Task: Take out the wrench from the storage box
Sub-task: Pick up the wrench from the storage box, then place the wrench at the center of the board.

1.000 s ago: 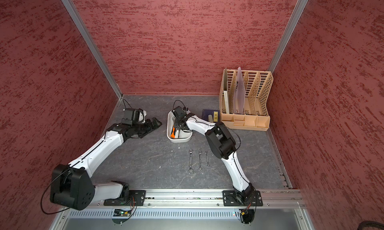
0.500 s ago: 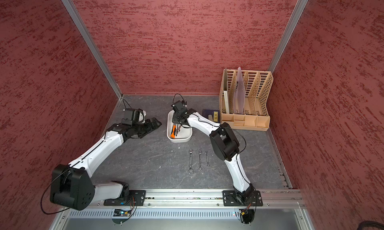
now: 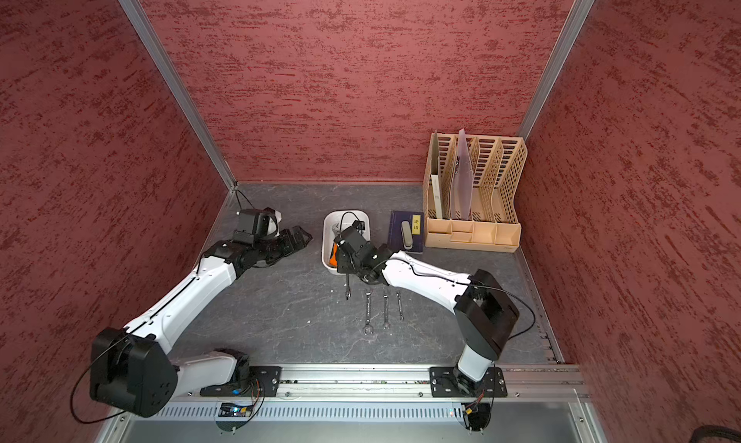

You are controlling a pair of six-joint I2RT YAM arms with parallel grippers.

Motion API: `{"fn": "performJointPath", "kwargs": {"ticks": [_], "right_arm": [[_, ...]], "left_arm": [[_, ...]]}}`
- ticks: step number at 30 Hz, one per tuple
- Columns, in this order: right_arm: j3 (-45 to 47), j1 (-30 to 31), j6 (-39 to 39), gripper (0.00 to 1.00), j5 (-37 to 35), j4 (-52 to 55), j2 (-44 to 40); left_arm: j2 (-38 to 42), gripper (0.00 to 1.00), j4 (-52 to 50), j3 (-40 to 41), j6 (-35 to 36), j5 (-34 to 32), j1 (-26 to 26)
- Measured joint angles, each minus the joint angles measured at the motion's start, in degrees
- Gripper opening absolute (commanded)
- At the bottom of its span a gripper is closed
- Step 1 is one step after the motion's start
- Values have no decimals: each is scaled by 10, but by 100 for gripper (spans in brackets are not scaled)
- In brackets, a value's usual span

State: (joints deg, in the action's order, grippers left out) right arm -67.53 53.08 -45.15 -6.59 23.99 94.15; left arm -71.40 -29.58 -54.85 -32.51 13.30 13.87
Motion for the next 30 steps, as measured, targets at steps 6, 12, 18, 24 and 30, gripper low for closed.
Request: {"fn": "performJointPath", "kwargs": {"ticks": [6,12,18,24,30], "right_arm": [[115,49,-50,0,4,-45,-25],[151,53,-89,0,22,-90,11],[149,53,-102,0,27,-111,34],[147,53,-104,1,36,-108,45],[147,53,-104,9,39,-96,45]], "left_arm": [[5,100,-3,-1,9,-15,8],[7,100,-5,-1,13,-22,21],[19,100,-11,-1,15,-31,26],[27,100,-15,-1,15,-33,26],[28,100,-16,-1,15,-32,27]]}}
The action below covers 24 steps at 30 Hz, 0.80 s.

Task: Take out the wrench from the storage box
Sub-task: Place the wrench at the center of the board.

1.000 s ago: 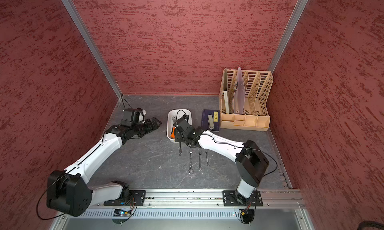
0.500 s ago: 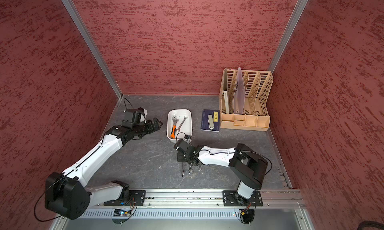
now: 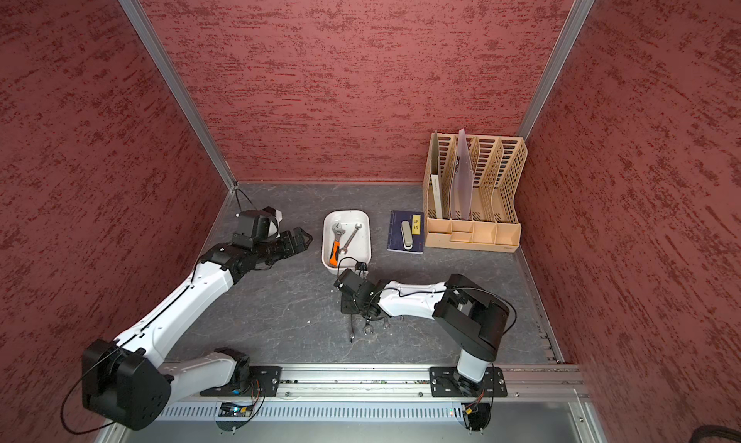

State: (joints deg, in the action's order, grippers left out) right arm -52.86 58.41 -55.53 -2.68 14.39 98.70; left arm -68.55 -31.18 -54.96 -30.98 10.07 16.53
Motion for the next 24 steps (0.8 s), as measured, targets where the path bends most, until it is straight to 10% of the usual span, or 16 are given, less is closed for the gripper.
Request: {"fn": "performJointPath", "kwargs": {"ticks": [24], "right_arm": [[-5,10,5,24,41,79,-15]], "left_arm": [[0,100,-1,0,0,-1,-2]]}}
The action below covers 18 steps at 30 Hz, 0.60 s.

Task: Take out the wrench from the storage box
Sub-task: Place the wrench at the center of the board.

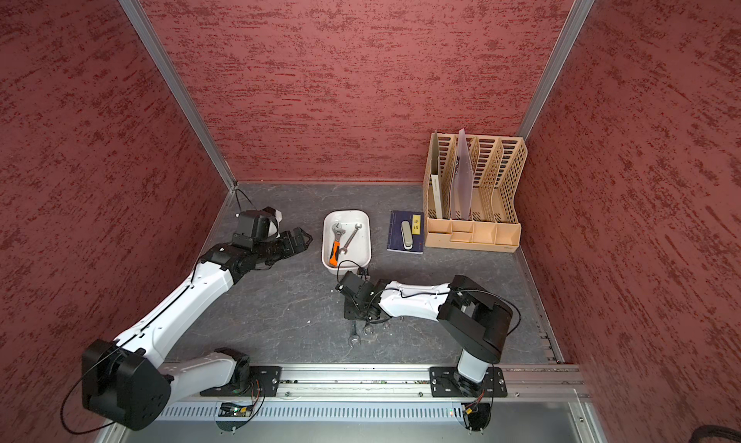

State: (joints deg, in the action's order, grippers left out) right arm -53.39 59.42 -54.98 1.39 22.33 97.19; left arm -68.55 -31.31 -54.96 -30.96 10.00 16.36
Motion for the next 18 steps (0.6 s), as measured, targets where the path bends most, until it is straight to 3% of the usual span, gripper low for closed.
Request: {"fn": "performJointPath", "kwargs": {"ticks": [18], "right_arm": [[1,16,6,26,38,24,-5]], "left_arm": [[0,100,0,0,0,0,-3]]}}
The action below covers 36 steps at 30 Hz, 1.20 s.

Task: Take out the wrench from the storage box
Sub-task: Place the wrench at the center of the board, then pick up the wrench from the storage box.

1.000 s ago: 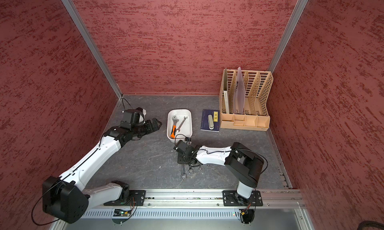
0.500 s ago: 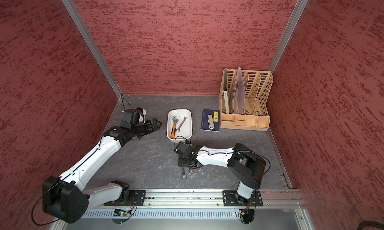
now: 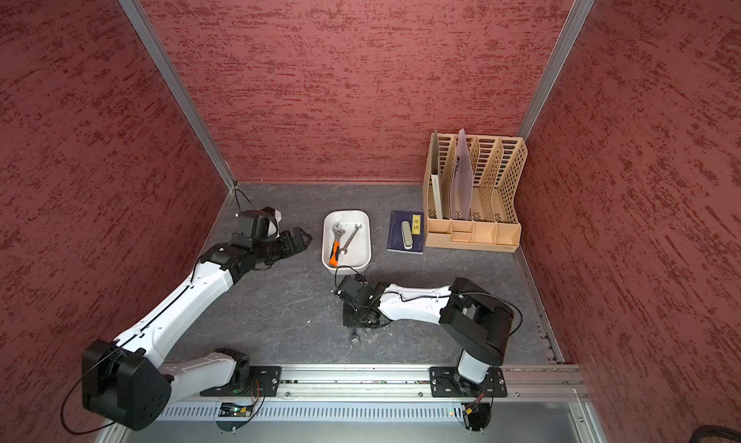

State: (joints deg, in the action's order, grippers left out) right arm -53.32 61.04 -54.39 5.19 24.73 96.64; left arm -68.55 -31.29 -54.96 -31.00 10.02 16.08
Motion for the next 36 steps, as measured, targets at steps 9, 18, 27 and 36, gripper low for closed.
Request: {"fn": "performJointPath", "kwargs": {"ticks": [9,18,27,36], "right_arm": [[-102,-1,43,29,-77,130,-56],[-336,-83,178,29,-107,158,39],[-548,-142,267,38,-71,186,286],[-669,-149,283,38,-84,225,400]], "left_arm": [[0,100,0,0,0,0,0],[0,100,-5,-8,0,-1,3],[3,100,-7,-7,0,-9,-8],[7,100,-7,-7,0,-11,-15]]}}
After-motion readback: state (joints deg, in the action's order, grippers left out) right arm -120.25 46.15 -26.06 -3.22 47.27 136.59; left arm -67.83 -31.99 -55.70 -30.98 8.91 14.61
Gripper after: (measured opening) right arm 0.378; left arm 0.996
